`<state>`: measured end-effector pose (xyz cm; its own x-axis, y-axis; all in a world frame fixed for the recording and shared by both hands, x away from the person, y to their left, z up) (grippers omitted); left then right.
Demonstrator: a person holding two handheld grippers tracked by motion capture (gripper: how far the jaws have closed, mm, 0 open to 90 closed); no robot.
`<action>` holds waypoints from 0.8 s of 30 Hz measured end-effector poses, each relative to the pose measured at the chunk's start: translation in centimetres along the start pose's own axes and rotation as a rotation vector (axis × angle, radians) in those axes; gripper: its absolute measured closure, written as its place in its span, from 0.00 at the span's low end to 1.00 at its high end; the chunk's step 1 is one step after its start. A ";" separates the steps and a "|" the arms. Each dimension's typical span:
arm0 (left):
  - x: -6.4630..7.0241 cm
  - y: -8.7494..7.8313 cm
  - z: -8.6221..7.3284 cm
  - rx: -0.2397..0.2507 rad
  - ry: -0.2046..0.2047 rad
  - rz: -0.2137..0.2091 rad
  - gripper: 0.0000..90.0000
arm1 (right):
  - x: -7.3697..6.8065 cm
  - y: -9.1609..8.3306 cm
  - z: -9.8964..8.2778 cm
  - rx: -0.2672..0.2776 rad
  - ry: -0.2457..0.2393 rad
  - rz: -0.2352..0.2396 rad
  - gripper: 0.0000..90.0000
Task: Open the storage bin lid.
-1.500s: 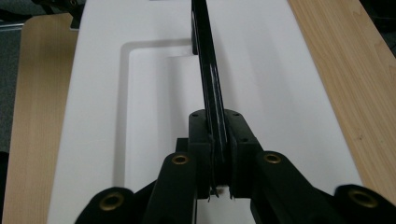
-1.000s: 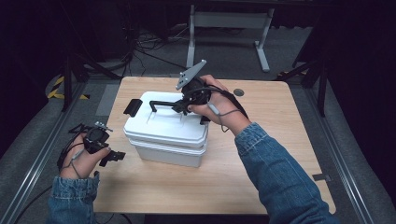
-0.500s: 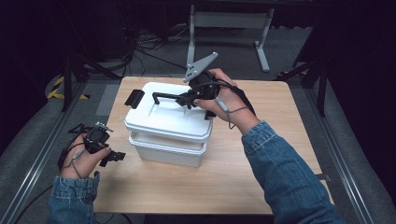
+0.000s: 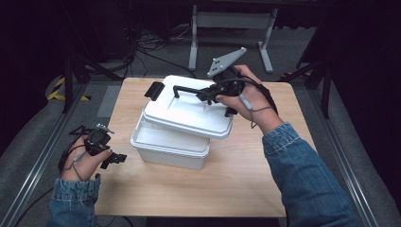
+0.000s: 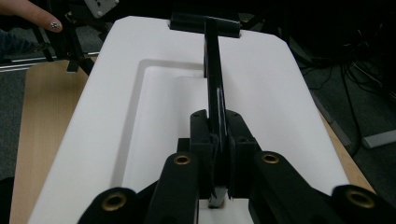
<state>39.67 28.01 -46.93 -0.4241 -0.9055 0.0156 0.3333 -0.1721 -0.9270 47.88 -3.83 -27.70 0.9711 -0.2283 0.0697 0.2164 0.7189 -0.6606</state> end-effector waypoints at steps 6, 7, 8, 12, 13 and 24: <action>0.1 0.1 0.0 -0.004 0.004 0.000 0.23 | 1.2 -2.2 -2.0 0.004 0.039 -0.039 0.94; 0.1 0.1 0.0 -0.005 -0.003 -0.006 0.23 | 1.3 -2.5 -2.3 0.003 0.044 -0.043 0.94; 0.0 0.1 0.0 0.000 0.002 -0.001 0.23 | 1.4 -2.7 -2.5 0.004 0.049 -0.044 0.94; 0.0 0.1 0.0 0.002 -0.005 0.000 0.24 | 1.7 -3.7 -3.6 0.008 0.065 -0.057 0.94; 0.0 0.1 0.0 0.001 -0.005 -0.001 0.24 | 1.8 -3.9 -3.8 0.011 0.071 -0.060 0.94; 0.0 0.2 0.0 -0.003 -0.013 -0.003 0.24 | 3.0 -6.4 -6.8 0.008 0.125 -0.105 0.94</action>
Point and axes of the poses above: each handheld gripper's, and its own axes: y roughly forward along the jaws, z roughly out of its top, x roughly to its right, the point moved 8 cm from there along y, roughly forward along the jaws, and after that the axes turned 6 degrees about z, right-handed, at the moved point
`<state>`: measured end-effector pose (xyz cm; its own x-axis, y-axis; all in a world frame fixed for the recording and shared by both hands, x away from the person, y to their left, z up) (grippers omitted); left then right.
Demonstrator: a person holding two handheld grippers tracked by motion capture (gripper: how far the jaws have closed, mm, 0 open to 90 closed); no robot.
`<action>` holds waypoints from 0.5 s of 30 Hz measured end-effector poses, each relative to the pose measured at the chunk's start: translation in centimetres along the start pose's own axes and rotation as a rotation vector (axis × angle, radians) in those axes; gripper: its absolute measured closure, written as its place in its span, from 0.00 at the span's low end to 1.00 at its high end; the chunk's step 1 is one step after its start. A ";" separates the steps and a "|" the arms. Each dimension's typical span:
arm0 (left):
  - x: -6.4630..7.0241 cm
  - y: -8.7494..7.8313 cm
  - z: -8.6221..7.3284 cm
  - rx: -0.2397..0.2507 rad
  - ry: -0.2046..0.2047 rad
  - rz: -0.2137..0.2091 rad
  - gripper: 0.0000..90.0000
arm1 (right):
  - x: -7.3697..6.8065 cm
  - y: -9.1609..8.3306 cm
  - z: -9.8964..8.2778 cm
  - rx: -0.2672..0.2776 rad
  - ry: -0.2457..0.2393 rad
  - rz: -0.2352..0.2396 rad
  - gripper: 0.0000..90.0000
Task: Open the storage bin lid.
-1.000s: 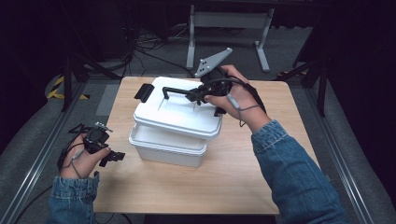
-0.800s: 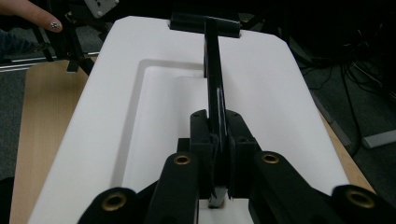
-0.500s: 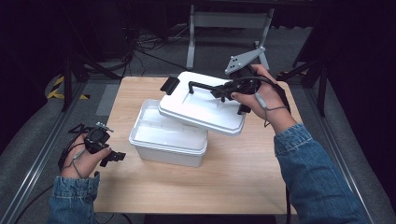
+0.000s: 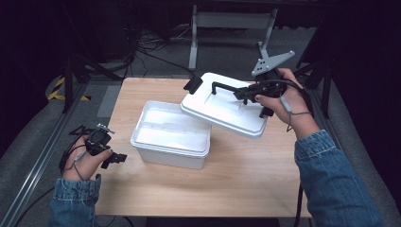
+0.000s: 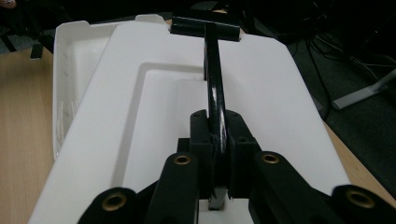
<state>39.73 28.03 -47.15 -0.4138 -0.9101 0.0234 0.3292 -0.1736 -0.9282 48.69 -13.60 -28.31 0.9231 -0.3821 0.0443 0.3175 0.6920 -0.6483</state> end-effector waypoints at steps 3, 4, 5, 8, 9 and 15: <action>0.0 0.0 -0.1 -0.006 0.006 -0.001 0.24 | 0.3 -0.5 -0.5 0.001 0.012 -0.009 0.94; 0.0 0.0 -0.1 -0.007 0.008 -0.001 0.24 | 0.5 -0.7 -0.6 0.002 0.017 -0.011 0.94; 0.0 0.0 -0.1 -0.007 0.011 0.001 0.24 | 0.7 -0.9 -0.9 0.005 0.023 -0.016 0.93; 0.0 0.1 -0.1 -0.011 0.008 -0.001 0.24 | 1.1 -1.5 -1.4 0.006 0.034 -0.028 0.94; 0.0 0.1 -0.1 -0.011 0.007 -0.001 0.24 | 1.3 -1.6 -1.7 0.005 0.041 -0.032 0.94; 0.0 0.1 -0.2 -0.012 0.006 0.000 0.24 | 2.3 -2.3 -3.0 0.001 0.074 -0.054 0.94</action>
Point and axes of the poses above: each handheld gripper's, and its own axes: y roughly forward along the jaws, z roughly out of its top, x roughly to its right, the point moved 8 cm from there along y, roughly forward along the jaws, and after that the axes turned 6 degrees about z, right-handed, at the moved point
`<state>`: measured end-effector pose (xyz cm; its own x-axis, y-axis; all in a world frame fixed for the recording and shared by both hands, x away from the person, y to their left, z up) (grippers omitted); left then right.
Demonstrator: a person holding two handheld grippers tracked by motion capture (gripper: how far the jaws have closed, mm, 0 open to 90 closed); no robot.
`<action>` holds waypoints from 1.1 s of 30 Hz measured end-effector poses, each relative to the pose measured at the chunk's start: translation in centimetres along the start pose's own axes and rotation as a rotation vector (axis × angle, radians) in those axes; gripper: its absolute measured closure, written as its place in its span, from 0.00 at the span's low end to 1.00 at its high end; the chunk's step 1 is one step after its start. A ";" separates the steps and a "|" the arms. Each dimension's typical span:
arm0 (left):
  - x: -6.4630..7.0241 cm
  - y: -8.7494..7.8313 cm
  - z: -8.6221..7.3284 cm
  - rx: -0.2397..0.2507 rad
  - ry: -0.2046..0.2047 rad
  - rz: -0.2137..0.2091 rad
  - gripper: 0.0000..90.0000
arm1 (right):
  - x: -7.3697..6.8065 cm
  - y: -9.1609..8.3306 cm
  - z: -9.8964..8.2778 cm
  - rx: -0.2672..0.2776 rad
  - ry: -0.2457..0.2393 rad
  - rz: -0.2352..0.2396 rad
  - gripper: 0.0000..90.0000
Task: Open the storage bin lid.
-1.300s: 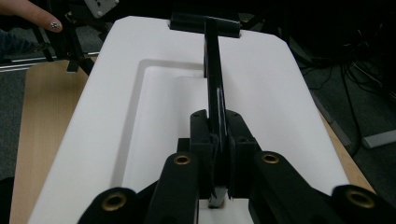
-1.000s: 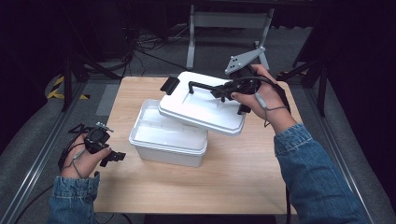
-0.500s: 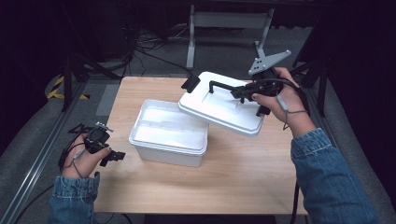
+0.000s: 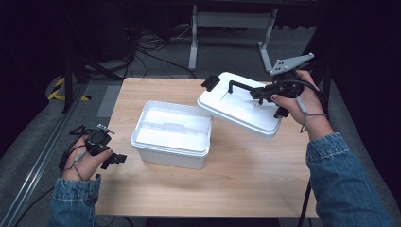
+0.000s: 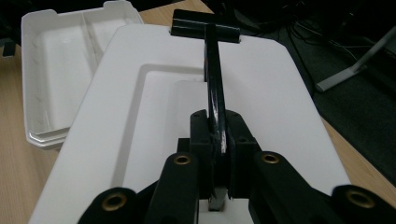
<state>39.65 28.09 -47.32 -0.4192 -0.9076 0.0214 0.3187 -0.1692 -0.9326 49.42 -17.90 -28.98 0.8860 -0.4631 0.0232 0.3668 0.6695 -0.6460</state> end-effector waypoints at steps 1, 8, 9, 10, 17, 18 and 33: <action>0.0 0.0 0.0 0.000 0.000 0.000 0.24 | 0.3 -0.2 -0.3 0.001 0.008 -0.005 0.94; 0.0 0.1 0.0 0.000 -0.004 -0.001 0.24 | 2.0 -0.5 -2.0 -0.005 0.059 -0.033 0.93; 0.0 0.1 0.0 0.000 -0.004 -0.001 0.24 | 2.0 -0.5 -2.0 -0.005 0.059 -0.033 0.93; 0.0 0.1 0.0 0.000 -0.003 -0.001 0.24 | 2.3 -0.6 -2.4 -0.008 0.071 -0.040 0.94; 0.0 0.2 -0.1 -0.006 -0.002 -0.004 0.24 | 4.2 -0.1 -4.9 -0.035 0.112 -0.071 0.94; 0.0 0.2 -0.1 -0.005 0.000 -0.003 0.24 | 4.2 -0.1 -4.9 -0.035 0.112 -0.071 0.94; -0.2 0.3 -0.1 -0.007 0.008 0.001 0.24 | 6.6 2.7 -10.8 -0.084 0.222 -0.097 0.94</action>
Point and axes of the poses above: each handheld gripper's, and its own axes: y roughly forward along the jaws, z roughly out of its top, x roughly to its right, the point moved 8 cm from there along y, roughly forward along the jaws, and after that the axes turned 6 degrees about z, right-handed, at the moved point
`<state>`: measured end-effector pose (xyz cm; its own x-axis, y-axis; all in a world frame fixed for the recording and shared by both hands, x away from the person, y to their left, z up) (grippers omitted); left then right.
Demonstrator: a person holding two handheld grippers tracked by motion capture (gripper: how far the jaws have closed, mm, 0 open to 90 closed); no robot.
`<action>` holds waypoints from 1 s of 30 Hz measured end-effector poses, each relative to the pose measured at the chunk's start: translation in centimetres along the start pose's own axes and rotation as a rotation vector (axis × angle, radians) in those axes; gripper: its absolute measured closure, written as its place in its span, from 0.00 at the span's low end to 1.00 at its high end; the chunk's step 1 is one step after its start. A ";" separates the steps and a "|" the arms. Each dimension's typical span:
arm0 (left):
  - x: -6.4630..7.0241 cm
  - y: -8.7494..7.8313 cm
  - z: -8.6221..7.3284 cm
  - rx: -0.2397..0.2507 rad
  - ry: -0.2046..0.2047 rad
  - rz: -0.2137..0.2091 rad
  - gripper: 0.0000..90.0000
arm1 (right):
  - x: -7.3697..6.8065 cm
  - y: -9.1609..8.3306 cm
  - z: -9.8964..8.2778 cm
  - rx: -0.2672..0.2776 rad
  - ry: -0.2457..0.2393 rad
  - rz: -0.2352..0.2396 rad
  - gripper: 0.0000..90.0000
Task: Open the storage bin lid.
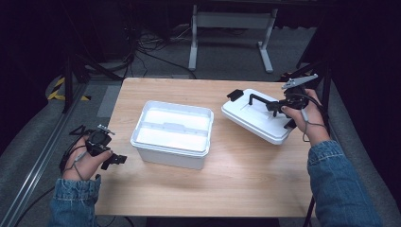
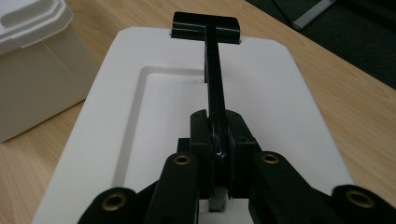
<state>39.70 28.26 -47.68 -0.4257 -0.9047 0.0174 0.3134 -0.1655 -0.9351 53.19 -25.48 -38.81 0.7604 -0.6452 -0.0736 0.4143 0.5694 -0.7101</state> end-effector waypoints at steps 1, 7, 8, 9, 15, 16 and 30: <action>0.0 0.0 -0.1 -0.003 -0.002 -0.004 0.24 | 0.0 0.2 -0.2 -0.002 0.003 0.002 0.94; 0.0 0.0 -0.1 -0.006 -0.009 -0.008 0.24 | 0.3 1.1 -1.1 -0.009 0.018 0.002 0.94; 0.0 0.0 -0.1 -0.007 -0.008 -0.008 0.24 | 0.4 1.3 -1.2 -0.011 0.023 0.003 0.94; 0.0 0.0 -0.1 -0.005 -0.008 -0.007 0.24 | 0.4 1.4 -1.4 -0.013 0.024 0.002 0.94; 0.0 0.0 -0.1 -0.010 -0.010 -0.007 0.24 | 0.7 2.5 -2.3 -0.015 0.038 0.001 0.94; 0.0 0.0 -0.1 -0.010 -0.010 -0.007 0.24 | 0.8 2.8 -2.6 -0.018 0.043 0.002 0.94; 0.0 0.1 -0.2 -0.013 -0.008 -0.005 0.24 | 1.0 4.4 -4.4 -0.024 0.072 0.011 0.93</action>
<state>39.61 28.32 -47.86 -0.4206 -0.9069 0.0252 0.3000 -0.1653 -0.9395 53.57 -25.88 -45.06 0.7270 -0.6740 -0.1312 0.3931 0.5652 -0.7252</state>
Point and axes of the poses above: each handheld gripper's, and its own axes: y roughly forward along the jaws, z roughly out of its top, x roughly to its right, the point moved 8 cm from there along y, roughly forward along the jaws, and after that the axes turned 6 degrees about z, right-handed, at the moved point
